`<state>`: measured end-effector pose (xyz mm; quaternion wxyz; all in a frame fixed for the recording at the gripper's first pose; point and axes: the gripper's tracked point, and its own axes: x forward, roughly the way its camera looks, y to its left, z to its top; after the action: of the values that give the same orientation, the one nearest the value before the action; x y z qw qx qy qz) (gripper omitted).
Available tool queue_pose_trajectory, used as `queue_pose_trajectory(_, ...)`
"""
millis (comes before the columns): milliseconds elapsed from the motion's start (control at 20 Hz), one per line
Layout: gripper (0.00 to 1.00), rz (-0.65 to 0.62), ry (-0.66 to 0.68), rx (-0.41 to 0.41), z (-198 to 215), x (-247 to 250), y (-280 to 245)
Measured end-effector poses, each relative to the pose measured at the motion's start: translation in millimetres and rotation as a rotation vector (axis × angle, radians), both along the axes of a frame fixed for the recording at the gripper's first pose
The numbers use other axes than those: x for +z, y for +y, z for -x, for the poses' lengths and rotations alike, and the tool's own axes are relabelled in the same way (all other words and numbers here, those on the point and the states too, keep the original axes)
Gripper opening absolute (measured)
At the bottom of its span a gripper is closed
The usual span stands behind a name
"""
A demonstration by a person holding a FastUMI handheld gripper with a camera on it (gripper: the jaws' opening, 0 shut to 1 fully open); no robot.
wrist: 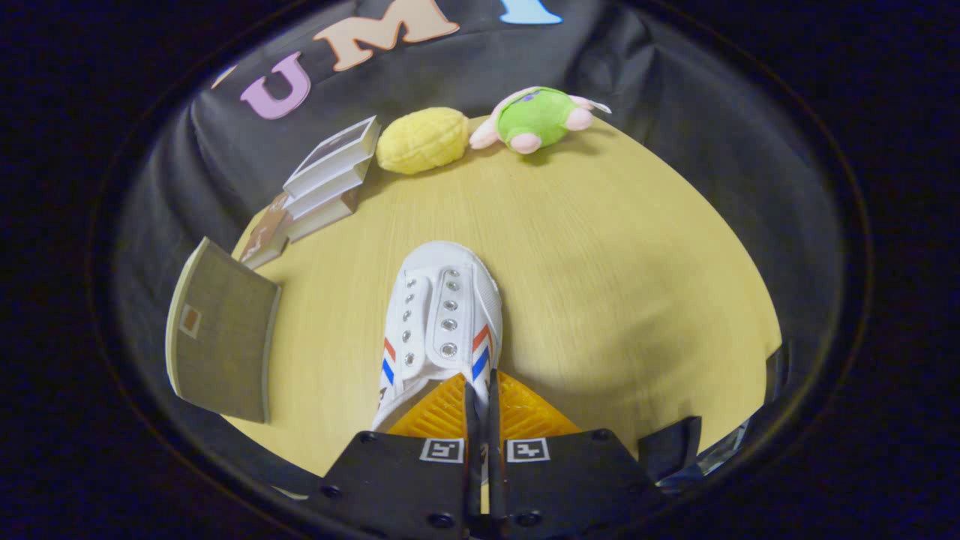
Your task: Open the storage box then place both shoes into the box .Put the left shoe in first, then the right shoe, with the right side of both shoes facing outward in a uniform manner.
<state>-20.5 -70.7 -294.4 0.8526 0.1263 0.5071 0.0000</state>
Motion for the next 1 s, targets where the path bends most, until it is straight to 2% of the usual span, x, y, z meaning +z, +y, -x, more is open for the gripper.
queue_pose_trajectory(150, 0.07, -0.011, -0.018, -0.037, 2, 10, 5)
queue_pose_trajectory(600, 0.07, -0.087, -0.075, -0.128, 12, 50, 62)
queue_pose_trajectory(1000, 0.07, -0.149, -0.164, -0.164, 20, 109, 128)
